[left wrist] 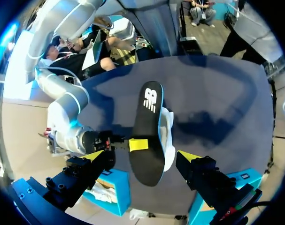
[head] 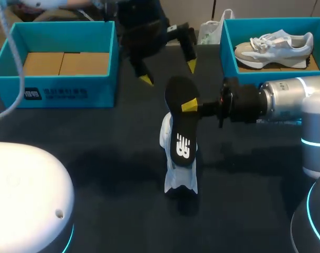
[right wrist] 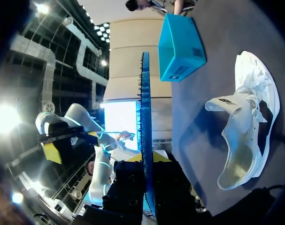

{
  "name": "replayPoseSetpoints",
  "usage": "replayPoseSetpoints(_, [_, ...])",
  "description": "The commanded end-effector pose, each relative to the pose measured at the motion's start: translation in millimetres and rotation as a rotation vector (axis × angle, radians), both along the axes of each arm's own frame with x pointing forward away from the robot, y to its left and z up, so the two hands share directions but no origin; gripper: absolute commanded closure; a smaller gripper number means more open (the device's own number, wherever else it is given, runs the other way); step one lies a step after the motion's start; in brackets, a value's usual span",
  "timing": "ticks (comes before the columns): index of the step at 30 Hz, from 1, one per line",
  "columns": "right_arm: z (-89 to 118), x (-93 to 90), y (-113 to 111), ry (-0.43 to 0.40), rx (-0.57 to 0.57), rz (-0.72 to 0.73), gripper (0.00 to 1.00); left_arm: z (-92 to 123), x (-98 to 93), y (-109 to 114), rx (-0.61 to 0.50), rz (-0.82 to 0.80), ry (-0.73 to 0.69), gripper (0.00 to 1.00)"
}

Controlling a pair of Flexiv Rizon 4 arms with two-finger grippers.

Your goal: Take the shoe out of the shoebox, open the shoe tongue, remove and reinsert the insole, then place the shoe into the shoebox

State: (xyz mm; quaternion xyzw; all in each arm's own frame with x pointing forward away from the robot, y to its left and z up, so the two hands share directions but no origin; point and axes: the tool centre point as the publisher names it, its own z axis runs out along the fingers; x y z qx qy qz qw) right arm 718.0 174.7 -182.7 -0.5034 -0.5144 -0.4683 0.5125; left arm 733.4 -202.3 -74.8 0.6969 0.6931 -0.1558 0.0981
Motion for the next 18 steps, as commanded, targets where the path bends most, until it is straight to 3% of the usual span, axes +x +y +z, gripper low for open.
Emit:
replayPoseSetpoints(1, [-1,-0.4,2,0.002,-0.005,0.000,1.00,6,8.1,-11,0.304,-0.039,-0.022,0.00])
replayPoseSetpoints(8, [-2,-1.7,3,0.006,-0.016,-0.007,1.00,9,6.2,-19,0.376,-0.040,0.000,0.00])
replayPoseSetpoints(18, [-3,-0.5,4,0.001,-0.015,-0.009,1.00,12,8.0,-25,0.373,-0.037,-0.023,0.00])
